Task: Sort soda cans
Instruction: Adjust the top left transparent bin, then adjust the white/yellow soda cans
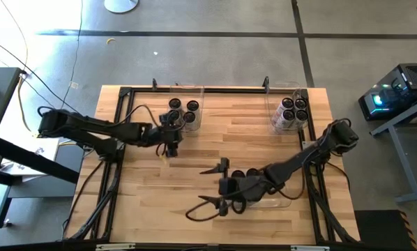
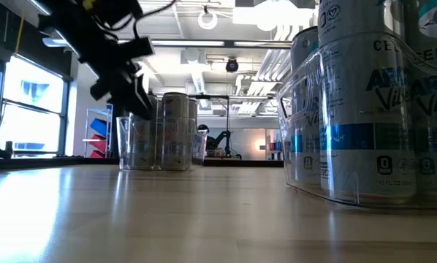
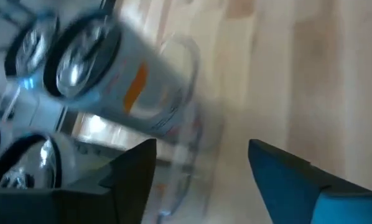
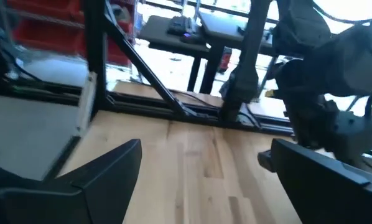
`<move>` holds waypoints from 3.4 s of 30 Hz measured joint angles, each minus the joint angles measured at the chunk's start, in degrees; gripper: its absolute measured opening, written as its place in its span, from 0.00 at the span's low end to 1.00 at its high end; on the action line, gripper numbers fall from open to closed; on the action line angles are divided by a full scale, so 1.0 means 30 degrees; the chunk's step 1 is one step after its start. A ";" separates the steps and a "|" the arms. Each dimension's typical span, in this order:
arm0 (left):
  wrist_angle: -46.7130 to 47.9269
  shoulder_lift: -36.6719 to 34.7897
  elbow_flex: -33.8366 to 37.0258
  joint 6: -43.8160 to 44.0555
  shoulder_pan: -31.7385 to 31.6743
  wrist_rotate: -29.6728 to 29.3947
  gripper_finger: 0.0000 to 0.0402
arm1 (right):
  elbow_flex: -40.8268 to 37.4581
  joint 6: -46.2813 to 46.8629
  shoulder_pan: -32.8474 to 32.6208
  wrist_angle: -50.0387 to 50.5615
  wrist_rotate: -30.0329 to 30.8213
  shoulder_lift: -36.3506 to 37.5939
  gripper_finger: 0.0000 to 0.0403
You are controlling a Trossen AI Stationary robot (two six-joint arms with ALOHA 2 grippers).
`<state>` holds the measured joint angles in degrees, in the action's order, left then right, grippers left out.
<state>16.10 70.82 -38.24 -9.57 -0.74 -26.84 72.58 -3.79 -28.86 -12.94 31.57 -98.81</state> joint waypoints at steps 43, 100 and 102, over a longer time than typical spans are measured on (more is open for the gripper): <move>0.1253 0.2173 -0.0036 -0.3445 -0.3030 0.2073 0.02 | 0.0000 0.0830 -0.0401 0.0985 0.0817 -0.0026 0.88; 0.3300 -0.7743 -0.0817 0.4713 -0.1694 0.0599 0.38 | 0.0007 0.1762 0.0021 0.2715 0.1597 0.2079 0.88; 0.3227 -0.7704 -0.1117 0.4819 -0.1694 0.0876 0.38 | 0.0007 0.1770 0.0525 0.3152 0.0363 0.2511 0.88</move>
<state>25.78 47.71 -41.59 4.89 -5.82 -24.21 72.60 1.52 -27.29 -3.49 32.66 -91.28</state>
